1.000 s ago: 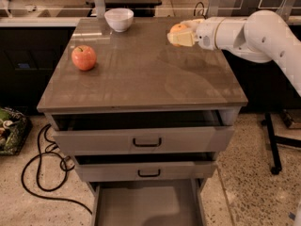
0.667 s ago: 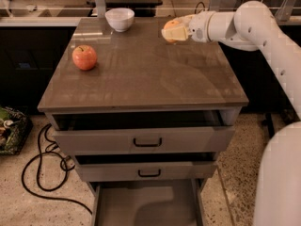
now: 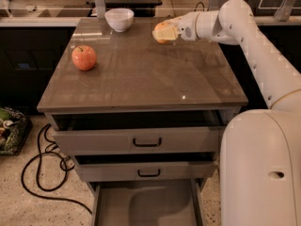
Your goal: Pick orange from bottom drawer and place on counter
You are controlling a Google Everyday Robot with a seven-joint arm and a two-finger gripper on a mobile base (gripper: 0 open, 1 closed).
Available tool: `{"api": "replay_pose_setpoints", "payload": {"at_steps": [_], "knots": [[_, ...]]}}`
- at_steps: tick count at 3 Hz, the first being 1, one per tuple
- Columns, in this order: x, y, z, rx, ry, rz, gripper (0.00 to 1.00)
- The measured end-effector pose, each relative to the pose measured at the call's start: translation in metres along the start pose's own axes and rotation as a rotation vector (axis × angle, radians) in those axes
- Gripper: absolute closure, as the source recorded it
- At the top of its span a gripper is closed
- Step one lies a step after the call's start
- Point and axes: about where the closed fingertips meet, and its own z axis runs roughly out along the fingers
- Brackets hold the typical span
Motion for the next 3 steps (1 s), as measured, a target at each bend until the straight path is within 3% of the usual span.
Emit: {"api": "replay_pose_setpoints", "payload": {"at_steps": [2, 3], "knots": [[0.023, -0.002, 0.028, -0.03, 0.018, 0.041, 1.0], [0.028, -0.005, 0.034, -0.032, 0.009, 0.05, 0.95]]}}
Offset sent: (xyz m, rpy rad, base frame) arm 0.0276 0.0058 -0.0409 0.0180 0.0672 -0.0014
